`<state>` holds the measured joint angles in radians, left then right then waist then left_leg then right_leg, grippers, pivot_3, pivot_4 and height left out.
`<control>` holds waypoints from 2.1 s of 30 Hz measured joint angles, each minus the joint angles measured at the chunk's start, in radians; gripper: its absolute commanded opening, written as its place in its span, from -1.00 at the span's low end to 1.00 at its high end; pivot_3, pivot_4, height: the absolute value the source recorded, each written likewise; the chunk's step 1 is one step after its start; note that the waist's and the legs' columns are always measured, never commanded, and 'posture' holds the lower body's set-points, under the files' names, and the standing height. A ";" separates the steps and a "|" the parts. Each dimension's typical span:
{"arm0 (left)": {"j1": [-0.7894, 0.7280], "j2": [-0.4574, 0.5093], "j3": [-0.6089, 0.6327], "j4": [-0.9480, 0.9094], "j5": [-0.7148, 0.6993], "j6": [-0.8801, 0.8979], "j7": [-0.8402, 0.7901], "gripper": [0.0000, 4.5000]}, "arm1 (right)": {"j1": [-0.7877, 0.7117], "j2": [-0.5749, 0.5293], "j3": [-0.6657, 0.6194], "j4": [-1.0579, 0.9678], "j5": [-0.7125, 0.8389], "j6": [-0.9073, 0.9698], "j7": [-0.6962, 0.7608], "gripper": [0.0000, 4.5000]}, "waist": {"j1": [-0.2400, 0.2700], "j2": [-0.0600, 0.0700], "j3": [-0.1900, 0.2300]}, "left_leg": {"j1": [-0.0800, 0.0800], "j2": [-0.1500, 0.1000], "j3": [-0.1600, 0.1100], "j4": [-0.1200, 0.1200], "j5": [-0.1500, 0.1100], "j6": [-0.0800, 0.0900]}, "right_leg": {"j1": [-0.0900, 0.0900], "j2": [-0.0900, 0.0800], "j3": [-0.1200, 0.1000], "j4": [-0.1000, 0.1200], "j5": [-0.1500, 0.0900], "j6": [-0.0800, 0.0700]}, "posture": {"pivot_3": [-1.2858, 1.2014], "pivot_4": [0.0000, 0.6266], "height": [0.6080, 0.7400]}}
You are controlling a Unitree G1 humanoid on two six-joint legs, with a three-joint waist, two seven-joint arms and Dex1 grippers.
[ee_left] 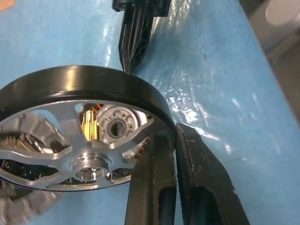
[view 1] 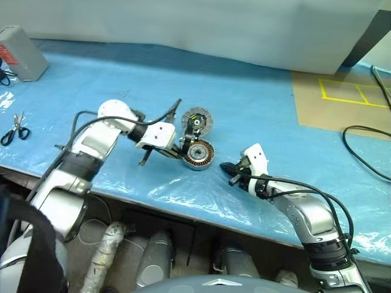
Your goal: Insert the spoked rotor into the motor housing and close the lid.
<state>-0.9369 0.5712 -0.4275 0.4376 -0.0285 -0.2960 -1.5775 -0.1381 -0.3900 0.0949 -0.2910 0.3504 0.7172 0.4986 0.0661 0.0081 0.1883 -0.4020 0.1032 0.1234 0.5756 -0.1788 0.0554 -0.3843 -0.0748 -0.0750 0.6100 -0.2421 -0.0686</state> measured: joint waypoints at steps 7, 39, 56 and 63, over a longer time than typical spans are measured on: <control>-0.198 -0.042 -0.175 0.365 0.144 -0.318 -0.033 -0.99 | 0.011 0.026 -0.007 -0.002 0.000 0.000 -0.026 -1.00 | 0.001 0.000 0.000 | -0.002 0.000 0.000 -0.001 0.000 0.000 | -0.002 0.000 -0.001 0.000 0.000 0.000 | 0.03 -0.52 1.00; -0.328 -0.229 -0.136 0.683 0.285 -0.503 0.069 -0.10 | 0.055 0.060 -0.013 -0.015 0.001 -0.019 -0.075 -1.00 | 0.004 0.000 0.000 | -0.001 0.000 0.000 0.000 0.000 0.008 | 0.000 -0.001 -0.002 0.000 0.000 0.000 | 0.03 -0.52 1.00; -0.249 0.072 -0.223 0.208 -0.268 0.031 -0.025 -0.10 | 0.033 0.072 -0.010 -0.041 0.007 0.019 -0.088 -1.00 | 0.005 0.000 0.000 | 0.000 0.001 0.000 -0.002 0.003 -0.003 | -0.001 -0.001 -0.002 0.003 -0.001 -0.002 | 0.03 -0.52 1.00; -0.079 -0.019 -0.144 0.207 -0.098 0.224 0.230 -0.10 | 0.029 0.060 -0.012 -0.050 0.007 0.037 -0.079 -1.00 | 0.003 0.000 0.000 | -0.001 0.001 0.000 -0.002 0.003 -0.003 | -0.002 -0.001 -0.003 0.003 -0.001 -0.002 | 0.03 -0.52 1.00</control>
<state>-1.0155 0.5519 -0.5718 0.6442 -0.1267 -0.0723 -1.3475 -0.1087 -0.3304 0.0832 -0.3409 0.3573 0.7540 0.4193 0.0691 0.0083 0.1887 -0.4033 0.1041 0.1234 0.5737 -0.1758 0.0521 -0.3861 -0.0754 -0.0778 0.6129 -0.2432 -0.0704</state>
